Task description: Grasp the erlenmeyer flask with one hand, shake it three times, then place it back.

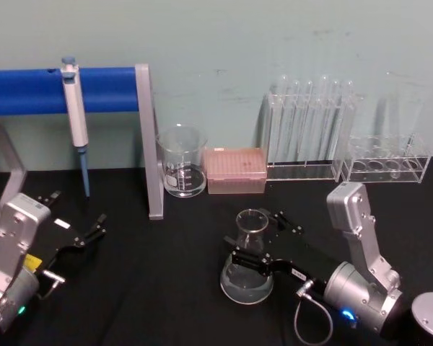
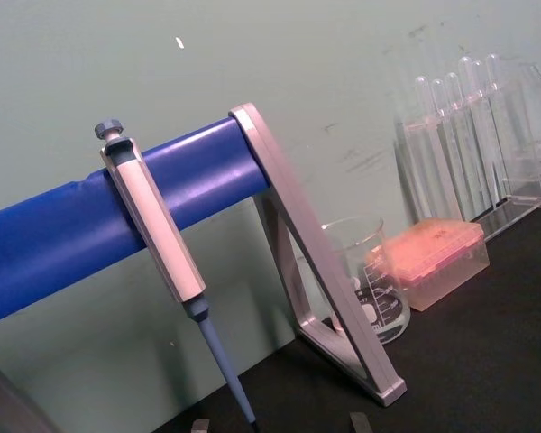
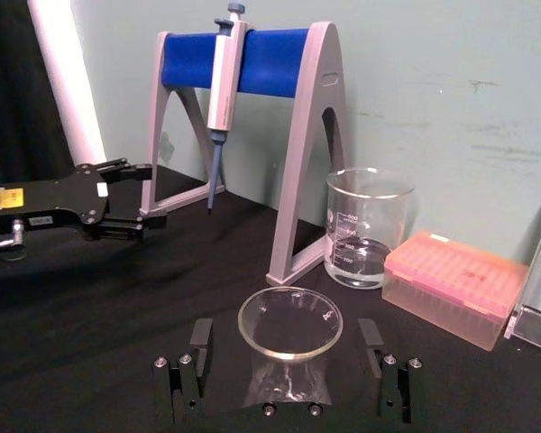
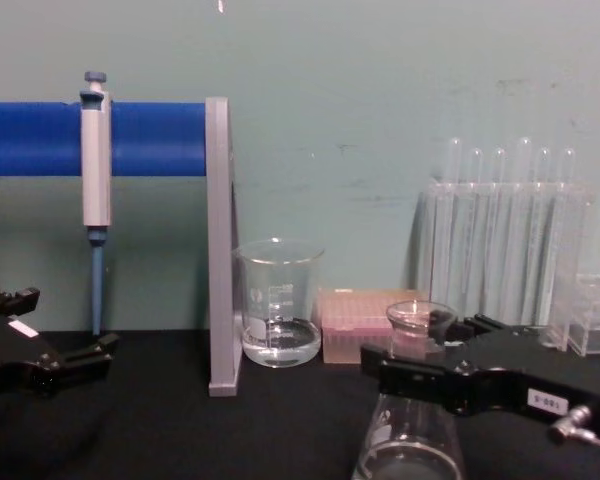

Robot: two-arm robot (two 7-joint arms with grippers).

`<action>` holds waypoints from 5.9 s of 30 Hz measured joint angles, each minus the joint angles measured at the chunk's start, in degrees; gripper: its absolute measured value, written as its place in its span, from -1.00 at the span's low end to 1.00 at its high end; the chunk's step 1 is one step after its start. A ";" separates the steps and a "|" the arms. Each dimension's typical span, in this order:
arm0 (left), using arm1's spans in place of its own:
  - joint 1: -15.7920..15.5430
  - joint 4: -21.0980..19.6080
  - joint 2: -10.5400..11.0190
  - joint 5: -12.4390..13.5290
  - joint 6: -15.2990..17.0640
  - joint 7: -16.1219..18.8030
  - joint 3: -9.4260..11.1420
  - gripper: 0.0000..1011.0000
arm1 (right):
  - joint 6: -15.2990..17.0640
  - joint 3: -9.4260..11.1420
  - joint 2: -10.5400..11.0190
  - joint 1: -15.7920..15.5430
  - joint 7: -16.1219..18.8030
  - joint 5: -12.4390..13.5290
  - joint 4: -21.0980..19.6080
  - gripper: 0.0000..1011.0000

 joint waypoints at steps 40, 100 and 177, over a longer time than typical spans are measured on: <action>0.00 0.00 0.00 0.00 0.00 0.00 0.00 0.98 | -0.78 7.04 5.12 -7.03 -4.79 0.61 -7.82 0.98; 0.00 0.00 0.00 0.00 0.00 0.00 0.00 0.98 | 0.69 9.60 -3.68 -5.02 -11.73 -7.28 -0.84 0.98; 0.00 0.00 0.00 0.00 0.00 0.00 0.00 0.98 | 0.67 9.60 -3.66 -5.02 -11.73 -7.19 -0.87 0.98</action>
